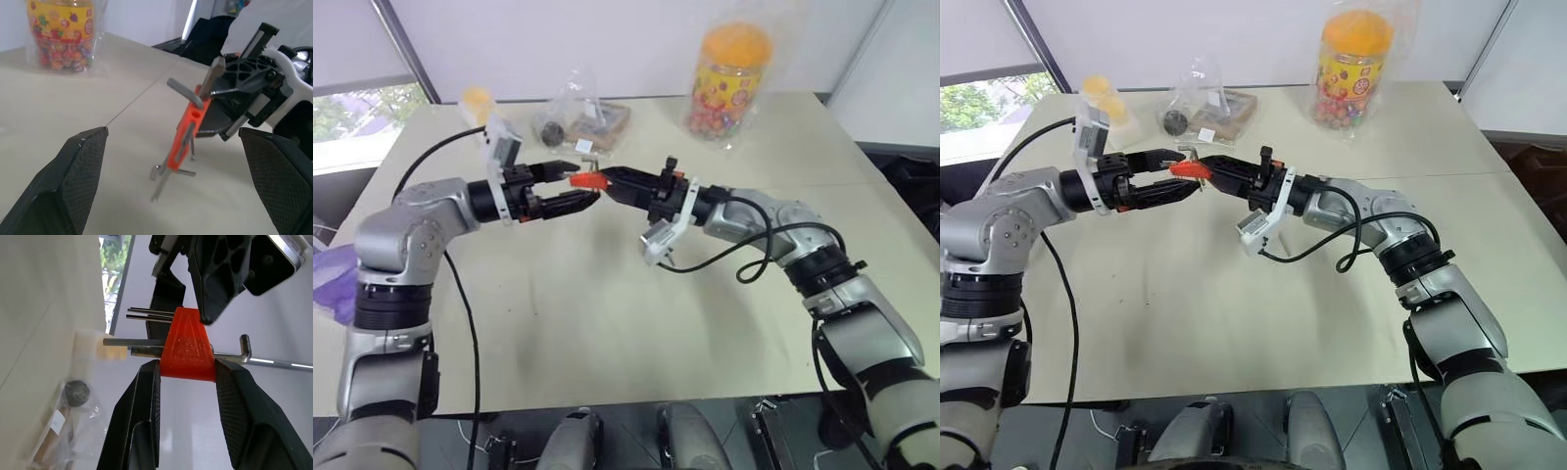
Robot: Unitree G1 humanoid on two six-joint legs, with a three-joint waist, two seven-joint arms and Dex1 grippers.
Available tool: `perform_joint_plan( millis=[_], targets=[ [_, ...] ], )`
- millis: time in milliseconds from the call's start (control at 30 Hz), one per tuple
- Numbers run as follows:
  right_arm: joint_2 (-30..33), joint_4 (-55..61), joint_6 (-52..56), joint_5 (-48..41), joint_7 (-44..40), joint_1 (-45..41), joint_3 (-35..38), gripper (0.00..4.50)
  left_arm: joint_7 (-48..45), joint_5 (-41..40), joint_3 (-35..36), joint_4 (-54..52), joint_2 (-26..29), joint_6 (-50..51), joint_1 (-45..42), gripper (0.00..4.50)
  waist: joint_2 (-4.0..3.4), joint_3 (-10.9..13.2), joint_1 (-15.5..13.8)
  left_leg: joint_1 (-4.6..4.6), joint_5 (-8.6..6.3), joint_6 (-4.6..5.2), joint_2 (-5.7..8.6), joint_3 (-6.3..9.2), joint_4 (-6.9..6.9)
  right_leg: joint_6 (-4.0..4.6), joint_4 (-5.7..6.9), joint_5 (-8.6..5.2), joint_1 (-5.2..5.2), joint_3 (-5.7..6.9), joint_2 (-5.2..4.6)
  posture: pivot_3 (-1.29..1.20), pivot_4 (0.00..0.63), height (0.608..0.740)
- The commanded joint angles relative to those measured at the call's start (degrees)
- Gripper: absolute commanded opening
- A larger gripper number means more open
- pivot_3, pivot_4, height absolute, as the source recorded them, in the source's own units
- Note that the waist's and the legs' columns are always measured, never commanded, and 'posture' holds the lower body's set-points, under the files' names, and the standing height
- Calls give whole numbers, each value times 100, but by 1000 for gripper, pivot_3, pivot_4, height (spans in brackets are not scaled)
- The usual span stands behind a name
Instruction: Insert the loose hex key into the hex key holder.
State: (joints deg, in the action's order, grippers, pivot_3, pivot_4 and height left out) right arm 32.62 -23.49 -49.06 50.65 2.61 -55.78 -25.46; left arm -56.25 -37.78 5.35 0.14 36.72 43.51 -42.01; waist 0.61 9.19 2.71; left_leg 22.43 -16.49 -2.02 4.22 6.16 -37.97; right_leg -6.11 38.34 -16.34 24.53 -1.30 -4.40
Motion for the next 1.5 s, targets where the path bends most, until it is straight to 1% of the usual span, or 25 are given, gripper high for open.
perform_joint_plan(
  millis=[33, 367, 467, 567, 600, 667, 700, 1267, 1300, 1367, 1467, 1500],
  targets=[
    [17, 226, -34, -196, -73, -27, 118, 1018, 13, 22, 88, -31, -1, -136, -87, 4500, 0, 0, -1, 0, 0, 0, 0, 0, 0, 0, 0, 0, 0, 0, 0, 0, 150, 740],
    [-13, 260, 8, -289, -244, -9, 147, 1018, -26, 98, 47, -7, -79, -167, -60, 4500, 0, 0, -1, 0, 0, 0, 0, 0, 0, 0, 0, 0, 0, 0, 0, 0, 150, 740],
    [1, 280, 11, -317, -280, 8, 154, 1018, -6, 140, 23, 9, -129, -199, -56, 3609, 0, 0, -3, 0, 0, 0, 0, 0, 0, 0, 0, 0, 0, 0, 0, 0, 150, 740],
    [6, 300, 22, -345, -325, 27, 167, 1018, -1, 159, 16, 28, -174, -216, -56, 2049, 0, 0, -3, 0, 0, 0, 0, 0, -1, 0, 0, 0, 0, 0, 0, 0, 150, 740],
    [10, 311, 26, -357, -342, 36, 172, 1018, -1, 169, 13, 38, -189, -223, -58, 1614, 0, 0, -4, 0, 0, 0, 0, 0, -1, 0, 0, 0, -1, 0, 0, 0, 150, 740],
    [22, 344, 38, -376, -374, 56, 177, 1018, -4, 179, 8, 48, -207, -228, -58, 483, 0, 0, -5, 0, 0, 0, 0, 0, -2, 0, 0, 0, -1, 0, 0, 0, 150, 740],
    [25, 361, 45, -388, -391, 66, 180, 1018, -12, 175, 2, 50, -209, -222, -56, 56, 0, 0, -5, 0, 0, 0, 1, 0, -2, 0, 0, 0, -1, 0, -1, 0, 150, 740],
    [25, 478, 135, -723, -758, 170, 248, 1018, 21, 205, -41, 36, -283, -241, -30, 17, 0, 0, -5, 0, 0, 0, 0, 0, -3, 0, 0, 0, -2, 0, -1, 0, 150, 740],
    [27, 464, 119, -742, -777, 170, 245, 2103, 24, 207, -39, 35, -286, -242, -31, 0, 0, 0, -6, 0, 0, 0, 0, 0, -3, 0, 0, 0, -2, 0, -1, 0, 150, 740],
    [16, 442, 130, -740, -810, 170, 245, 2996, 23, 207, -38, 54, -279, -256, -38, 0, 0, 0, -5, 0, 0, 0, 0, 0, -3, 0, 0, 0, -2, 0, -1, 0, 150, 740],
    [39, 431, 176, -693, -851, 182, 242, 4462, 38, 207, -42, 70, -281, -279, -48, 0, 0, 0, -4, 0, 0, 0, 0, 1, -2, 0, 0, 0, -2, 0, 0, 0, 150, 740],
    [63, 424, 196, -720, -909, 199, 246, 4462, 42, 208, -42, 69, -282, -282, -49, 0, 0, 0, -5, 0, 0, 0, 0, 1, -2, 0, 0, 0, -2, 0, 0, 0, 150, 740]
  ],
)
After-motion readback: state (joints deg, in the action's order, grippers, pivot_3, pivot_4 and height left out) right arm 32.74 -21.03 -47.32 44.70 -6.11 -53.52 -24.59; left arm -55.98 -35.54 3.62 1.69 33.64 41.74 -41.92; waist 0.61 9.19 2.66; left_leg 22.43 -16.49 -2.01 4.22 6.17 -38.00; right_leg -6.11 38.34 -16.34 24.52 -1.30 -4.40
